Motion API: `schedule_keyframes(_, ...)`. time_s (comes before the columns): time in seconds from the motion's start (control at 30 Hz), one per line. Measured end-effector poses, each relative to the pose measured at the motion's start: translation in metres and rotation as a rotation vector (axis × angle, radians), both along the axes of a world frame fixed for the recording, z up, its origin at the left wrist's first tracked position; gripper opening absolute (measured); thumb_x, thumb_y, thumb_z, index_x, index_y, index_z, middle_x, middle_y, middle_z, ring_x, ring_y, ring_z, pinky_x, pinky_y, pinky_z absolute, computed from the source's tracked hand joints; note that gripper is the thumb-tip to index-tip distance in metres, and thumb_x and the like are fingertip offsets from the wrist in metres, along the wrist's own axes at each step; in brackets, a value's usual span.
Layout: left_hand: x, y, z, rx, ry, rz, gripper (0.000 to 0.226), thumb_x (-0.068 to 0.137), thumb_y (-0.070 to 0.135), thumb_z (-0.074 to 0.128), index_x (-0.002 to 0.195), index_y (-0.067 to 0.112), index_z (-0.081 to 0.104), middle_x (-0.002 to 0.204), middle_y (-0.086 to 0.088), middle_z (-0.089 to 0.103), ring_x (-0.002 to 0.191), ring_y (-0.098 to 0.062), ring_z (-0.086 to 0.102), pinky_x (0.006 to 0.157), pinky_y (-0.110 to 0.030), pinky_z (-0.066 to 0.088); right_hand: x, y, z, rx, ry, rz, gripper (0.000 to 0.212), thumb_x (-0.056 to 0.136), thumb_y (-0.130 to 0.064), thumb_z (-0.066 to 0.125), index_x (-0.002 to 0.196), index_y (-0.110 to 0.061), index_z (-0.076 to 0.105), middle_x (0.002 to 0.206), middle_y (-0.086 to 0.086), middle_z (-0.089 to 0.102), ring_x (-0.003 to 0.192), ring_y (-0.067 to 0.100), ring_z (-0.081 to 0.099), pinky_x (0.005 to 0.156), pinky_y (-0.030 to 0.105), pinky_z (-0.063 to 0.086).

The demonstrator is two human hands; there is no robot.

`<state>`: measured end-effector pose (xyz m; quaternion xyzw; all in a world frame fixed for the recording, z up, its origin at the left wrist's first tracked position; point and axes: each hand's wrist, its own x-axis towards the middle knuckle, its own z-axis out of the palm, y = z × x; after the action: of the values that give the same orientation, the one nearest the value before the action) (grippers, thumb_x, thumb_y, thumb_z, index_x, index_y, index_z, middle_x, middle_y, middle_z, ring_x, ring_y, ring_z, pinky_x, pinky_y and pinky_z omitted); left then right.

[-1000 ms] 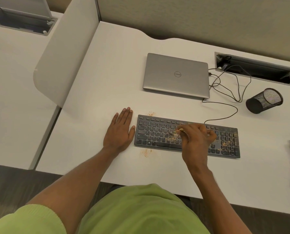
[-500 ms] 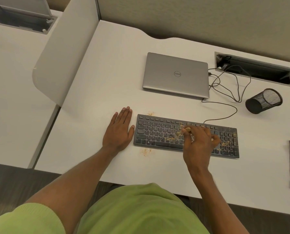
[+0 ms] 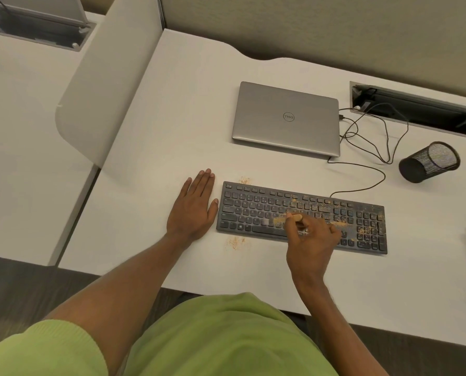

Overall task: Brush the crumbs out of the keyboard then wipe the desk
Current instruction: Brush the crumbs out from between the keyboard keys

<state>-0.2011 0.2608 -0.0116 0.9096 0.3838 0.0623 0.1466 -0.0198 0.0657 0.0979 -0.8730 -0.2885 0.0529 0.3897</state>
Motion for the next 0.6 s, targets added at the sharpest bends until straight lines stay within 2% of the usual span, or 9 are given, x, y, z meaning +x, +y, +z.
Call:
schedule_keyframes(0.07,0.000,0.000,0.000,-0.001,0.001,0.000,0.068,0.111,0.042,0.028,0.172,0.013,0.013,0.179,-0.002,0.009,0.166,-0.012,0.003,0.135,-0.040,0.007,0.000,0.002,0.004,0.027,-0.019,-0.015,0.009,0.098,-0.024,0.071,0.092,-0.022,0.078,0.077,-0.013,0.063,0.089,-0.005,0.049,0.098,0.050,0.035)
schedule_keyframes(0.17,0.000,0.000,0.000,-0.002,0.005,0.000,0.069,0.111,0.042,0.028,0.172,0.013,0.013,0.179,-0.001,0.009,0.166,-0.012,0.003,0.135,-0.040,0.006,0.000,0.008,0.004,0.047,-0.026,-0.024,0.014,0.098,-0.032,0.070,0.104,-0.024,0.080,0.083,-0.010,0.064,0.090,-0.002,0.041,0.098,0.047,0.034)
schedule_keyframes(0.27,0.000,0.000,0.000,-0.002,0.001,0.002,0.069,0.111,0.042,0.028,0.172,0.013,0.013,0.179,-0.002,0.010,0.165,-0.011,0.002,0.135,-0.038,0.004,-0.001,0.008,0.000,0.010,-0.052,0.018,0.010,0.098,-0.029,0.071,0.102,-0.025,0.079,0.082,-0.012,0.065,0.089,-0.004,0.047,0.101,0.047,0.033)
schedule_keyframes(0.37,0.000,0.000,0.001,0.012,-0.003,-0.001,0.068,0.111,0.041,0.029,0.171,0.012,0.014,0.179,-0.003,0.012,0.165,-0.012,0.005,0.135,-0.038,0.004,0.000,0.002,-0.002,-0.039,-0.078,0.065,0.009,0.096,-0.021,0.072,0.092,-0.028,0.076,0.077,-0.010,0.063,0.080,0.012,0.057,0.103,0.048,0.031)
schedule_keyframes(0.43,0.000,0.000,0.002,0.010,-0.007,-0.002,0.068,0.111,0.041,0.029,0.171,0.012,0.015,0.179,-0.003,0.012,0.166,-0.013,0.006,0.135,-0.038,0.004,0.000,0.000,0.003,-0.039,-0.107,0.064,0.012,0.095,-0.018,0.073,0.088,-0.028,0.074,0.075,-0.011,0.063,0.077,0.013,0.056,0.101,0.047,0.031)
schedule_keyframes(0.6,0.000,0.000,0.002,0.007,0.000,-0.002,0.068,0.111,0.041,0.029,0.171,0.012,0.014,0.179,-0.003,0.011,0.166,-0.013,0.005,0.135,-0.038,0.005,0.000,0.008,0.010,0.032,-0.171,0.081,0.008,0.099,-0.026,0.070,0.101,-0.023,0.077,0.086,-0.011,0.068,0.087,0.012,0.056,0.101,0.042,0.027)
